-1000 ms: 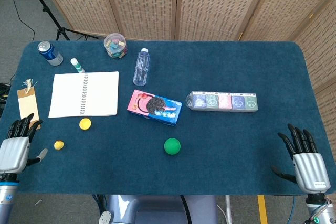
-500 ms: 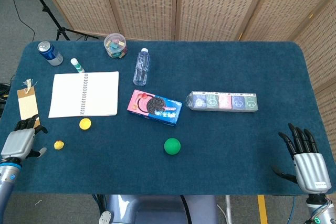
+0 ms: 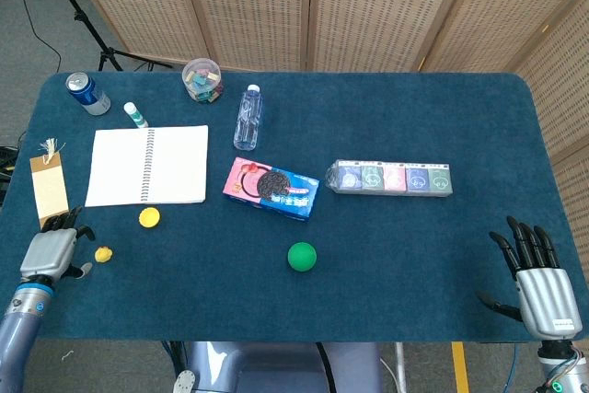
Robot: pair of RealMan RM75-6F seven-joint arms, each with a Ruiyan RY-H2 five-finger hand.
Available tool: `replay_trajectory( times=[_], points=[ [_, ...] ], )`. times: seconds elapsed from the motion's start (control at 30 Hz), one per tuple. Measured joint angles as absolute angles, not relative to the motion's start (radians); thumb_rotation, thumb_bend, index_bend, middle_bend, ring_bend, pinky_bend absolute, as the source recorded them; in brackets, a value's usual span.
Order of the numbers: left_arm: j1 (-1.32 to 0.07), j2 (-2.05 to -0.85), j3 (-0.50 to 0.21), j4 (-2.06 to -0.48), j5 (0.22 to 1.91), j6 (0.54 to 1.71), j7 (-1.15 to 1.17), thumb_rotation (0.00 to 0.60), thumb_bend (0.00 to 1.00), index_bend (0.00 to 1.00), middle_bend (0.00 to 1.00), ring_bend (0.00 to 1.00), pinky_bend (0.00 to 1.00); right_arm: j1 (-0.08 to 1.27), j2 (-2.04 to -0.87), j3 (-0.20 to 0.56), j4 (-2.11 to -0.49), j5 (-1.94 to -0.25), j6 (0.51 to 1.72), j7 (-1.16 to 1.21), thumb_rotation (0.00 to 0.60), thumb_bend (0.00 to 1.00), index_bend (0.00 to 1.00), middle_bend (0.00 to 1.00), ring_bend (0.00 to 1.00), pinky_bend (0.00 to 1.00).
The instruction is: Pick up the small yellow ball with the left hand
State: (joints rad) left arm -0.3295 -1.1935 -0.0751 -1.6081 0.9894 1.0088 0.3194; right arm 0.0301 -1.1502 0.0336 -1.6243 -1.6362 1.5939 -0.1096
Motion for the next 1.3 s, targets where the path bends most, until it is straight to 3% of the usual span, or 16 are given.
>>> replay_trajectory(
  times=[0.6, 1.3],
  points=[
    [-0.345, -1.251, -0.061, -1.586, 0.99, 1.042, 0.341, 0.6, 0.26, 0.44, 0.0, 0.0, 0.0, 0.029, -1.147, 0.034, -1.625, -1.638, 1.596, -0.105, 0.6, 0.0, 0.15, 0.0, 0.0, 0.01],
    [-0.355, -1.283, -0.051, -1.565, 0.972, 1.065, 0.373, 0.6, 0.27, 0.55, 0.0, 0.0, 0.0, 0.028, -1.145, 0.036, -1.626, -1.636, 1.599, -0.1, 0.6, 0.0, 0.15, 0.0, 0.0, 0.01]
  ],
)
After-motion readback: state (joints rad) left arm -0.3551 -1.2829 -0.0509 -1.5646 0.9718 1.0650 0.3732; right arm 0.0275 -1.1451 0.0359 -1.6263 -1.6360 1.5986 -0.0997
